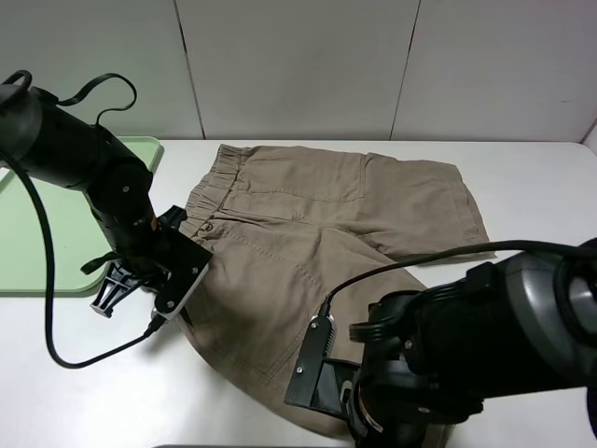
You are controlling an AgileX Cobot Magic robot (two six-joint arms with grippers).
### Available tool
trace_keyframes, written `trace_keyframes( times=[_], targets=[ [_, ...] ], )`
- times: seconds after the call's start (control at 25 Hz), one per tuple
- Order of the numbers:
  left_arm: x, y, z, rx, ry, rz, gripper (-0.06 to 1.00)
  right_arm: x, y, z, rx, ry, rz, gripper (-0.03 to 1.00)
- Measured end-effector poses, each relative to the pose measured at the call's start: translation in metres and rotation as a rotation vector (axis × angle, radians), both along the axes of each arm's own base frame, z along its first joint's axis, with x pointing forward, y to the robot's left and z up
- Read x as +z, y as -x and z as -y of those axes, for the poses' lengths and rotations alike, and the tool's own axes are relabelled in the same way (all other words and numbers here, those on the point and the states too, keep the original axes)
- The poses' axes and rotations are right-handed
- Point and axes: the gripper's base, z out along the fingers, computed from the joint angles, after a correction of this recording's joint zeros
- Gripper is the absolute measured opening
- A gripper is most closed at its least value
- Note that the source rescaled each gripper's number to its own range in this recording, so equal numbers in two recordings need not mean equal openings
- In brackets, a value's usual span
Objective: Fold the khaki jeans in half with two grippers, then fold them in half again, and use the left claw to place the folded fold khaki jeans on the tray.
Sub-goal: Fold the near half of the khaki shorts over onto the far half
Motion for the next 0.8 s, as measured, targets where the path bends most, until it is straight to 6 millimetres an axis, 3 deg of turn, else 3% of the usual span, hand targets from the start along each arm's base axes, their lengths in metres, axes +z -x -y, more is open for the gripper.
trace_keyframes(
  times=[0.24,0.48,0.8],
  targets=[
    [0.022,0.000,-0.001,0.030,0.026,0.050,0.00,0.013,-0.005,-0.011,0.000,-0.028,0.016,0.00],
    [0.047,0.006,-0.004,0.106,0.042,0.078,0.00,0.065,-0.009,-0.020,-0.004,-0.144,0.078,0.00],
    [0.084,0.024,-0.011,0.190,0.057,0.052,0.00,0.125,-0.008,-0.009,-0.013,-0.153,0.115,0.00]
  ],
)
